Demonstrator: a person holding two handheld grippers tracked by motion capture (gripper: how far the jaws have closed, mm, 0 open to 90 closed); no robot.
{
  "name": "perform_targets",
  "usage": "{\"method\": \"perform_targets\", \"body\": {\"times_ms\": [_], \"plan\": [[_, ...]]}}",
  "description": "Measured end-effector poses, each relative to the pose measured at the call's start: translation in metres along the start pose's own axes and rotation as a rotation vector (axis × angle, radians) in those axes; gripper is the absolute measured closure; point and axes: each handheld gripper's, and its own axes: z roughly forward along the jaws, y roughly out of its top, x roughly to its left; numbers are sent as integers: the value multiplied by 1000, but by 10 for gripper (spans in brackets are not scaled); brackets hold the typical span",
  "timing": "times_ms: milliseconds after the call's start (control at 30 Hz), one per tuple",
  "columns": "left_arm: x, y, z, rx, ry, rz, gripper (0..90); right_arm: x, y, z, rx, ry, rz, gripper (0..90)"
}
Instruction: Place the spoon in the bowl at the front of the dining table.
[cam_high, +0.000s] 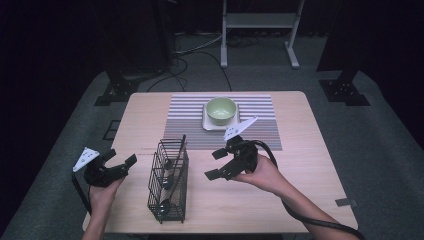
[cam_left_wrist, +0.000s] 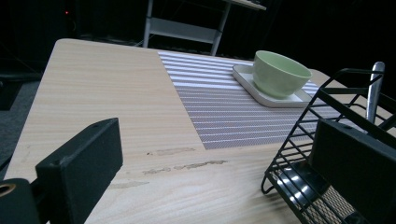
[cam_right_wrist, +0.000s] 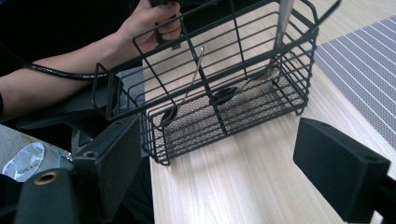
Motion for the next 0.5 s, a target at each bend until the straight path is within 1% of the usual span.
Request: {"method": "perform_targets", "body": {"times_ms": [233,300,333,433,500], "plan": [[-3,1,1,-2,-17,2,15,5,8,8,8,12,-8,142],[-2,1,1,-1,-15,6,15,8,12,9,8,15,-19,142],[-1,1,1,-4,-12,1,15,9,12,10,9,17,-22,143],[0,1,0,-5,-10,-2,15,9,14,10,8,23,-23,142],[0,1,-1,-6,-6,-1,15,8,15,10,1,29,-16,143]]}}
